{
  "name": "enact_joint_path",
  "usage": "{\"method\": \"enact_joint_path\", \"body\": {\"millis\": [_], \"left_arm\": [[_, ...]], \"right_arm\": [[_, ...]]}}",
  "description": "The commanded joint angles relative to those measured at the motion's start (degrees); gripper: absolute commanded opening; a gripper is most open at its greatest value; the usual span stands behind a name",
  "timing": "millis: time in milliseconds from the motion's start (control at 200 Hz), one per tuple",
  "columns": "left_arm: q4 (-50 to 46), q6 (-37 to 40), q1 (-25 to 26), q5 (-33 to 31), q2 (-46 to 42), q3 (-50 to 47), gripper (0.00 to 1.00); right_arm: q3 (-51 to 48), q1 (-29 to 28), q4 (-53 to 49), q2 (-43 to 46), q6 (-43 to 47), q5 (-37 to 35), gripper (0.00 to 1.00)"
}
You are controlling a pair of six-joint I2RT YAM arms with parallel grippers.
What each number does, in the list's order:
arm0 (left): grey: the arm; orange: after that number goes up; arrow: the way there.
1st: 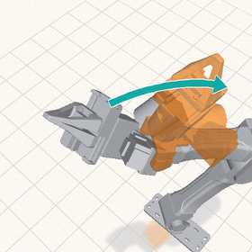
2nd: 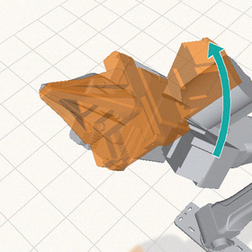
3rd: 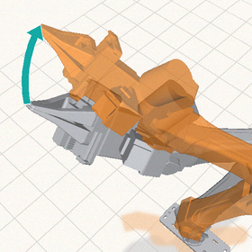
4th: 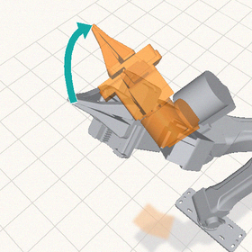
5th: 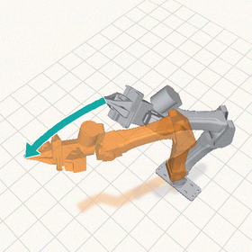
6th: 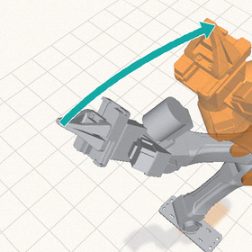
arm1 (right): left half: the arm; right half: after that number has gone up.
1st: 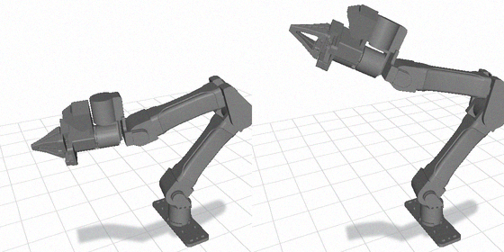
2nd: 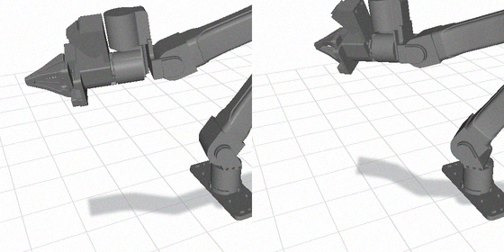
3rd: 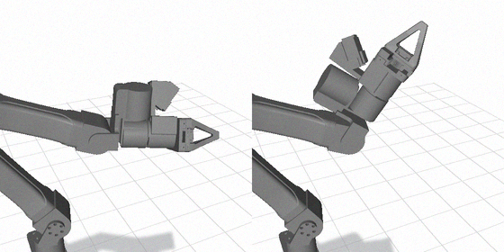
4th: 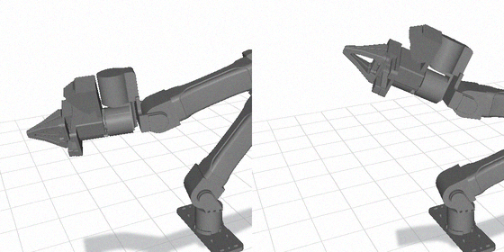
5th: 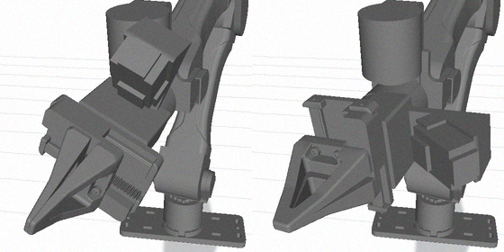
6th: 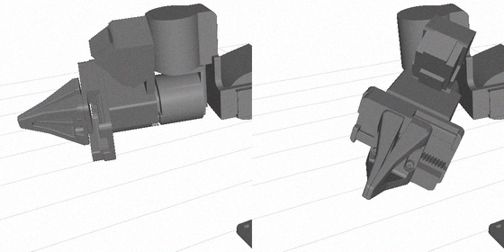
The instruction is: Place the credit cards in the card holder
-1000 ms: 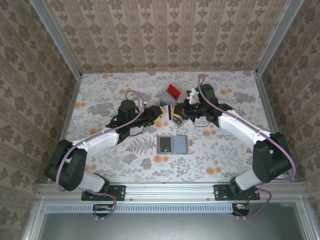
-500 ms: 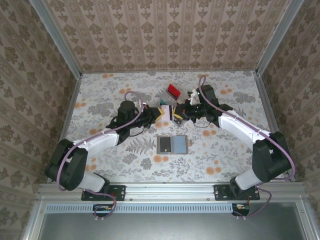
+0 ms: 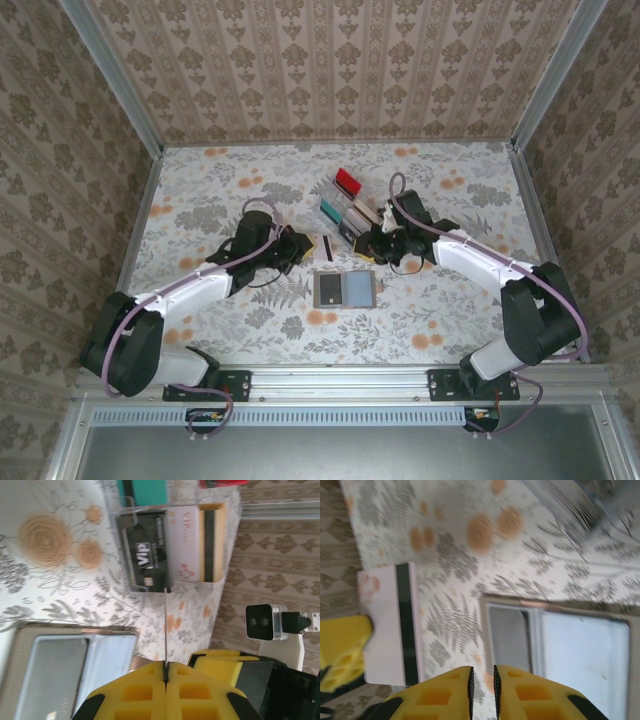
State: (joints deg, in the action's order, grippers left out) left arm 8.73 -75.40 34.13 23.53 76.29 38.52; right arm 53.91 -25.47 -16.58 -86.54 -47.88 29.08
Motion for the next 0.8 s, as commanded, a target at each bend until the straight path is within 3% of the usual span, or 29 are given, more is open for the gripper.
{"method": "enact_joint_path", "body": {"millis": [0,155,590,795], "left_arm": [[-5.5,0.9,1.7,-3.2,-0.6,-2.0,0.0],[-3.6,-4.0,3.6,-5.1,0.6,-4.6,0.0],[-1.0,-5.4,7.3,-6.1,5.3,-3.9,0.0],[1.0,1.3,8.7,-6.6,6.4,-3.4,0.0]], "right_arm": [[-1.5,-2.1,-2.1,-1.9,2.1,-3.0,0.21],[-1.7,-4.7,-3.4,-4.8,3.3,-7.0,0.2],[-3.2,-5.1,-7.5,-7.0,7.0,-15.2,0.19],[-4.1,-5.0,-7.7,-8.0,8.0,-17.0,0.19]]}}
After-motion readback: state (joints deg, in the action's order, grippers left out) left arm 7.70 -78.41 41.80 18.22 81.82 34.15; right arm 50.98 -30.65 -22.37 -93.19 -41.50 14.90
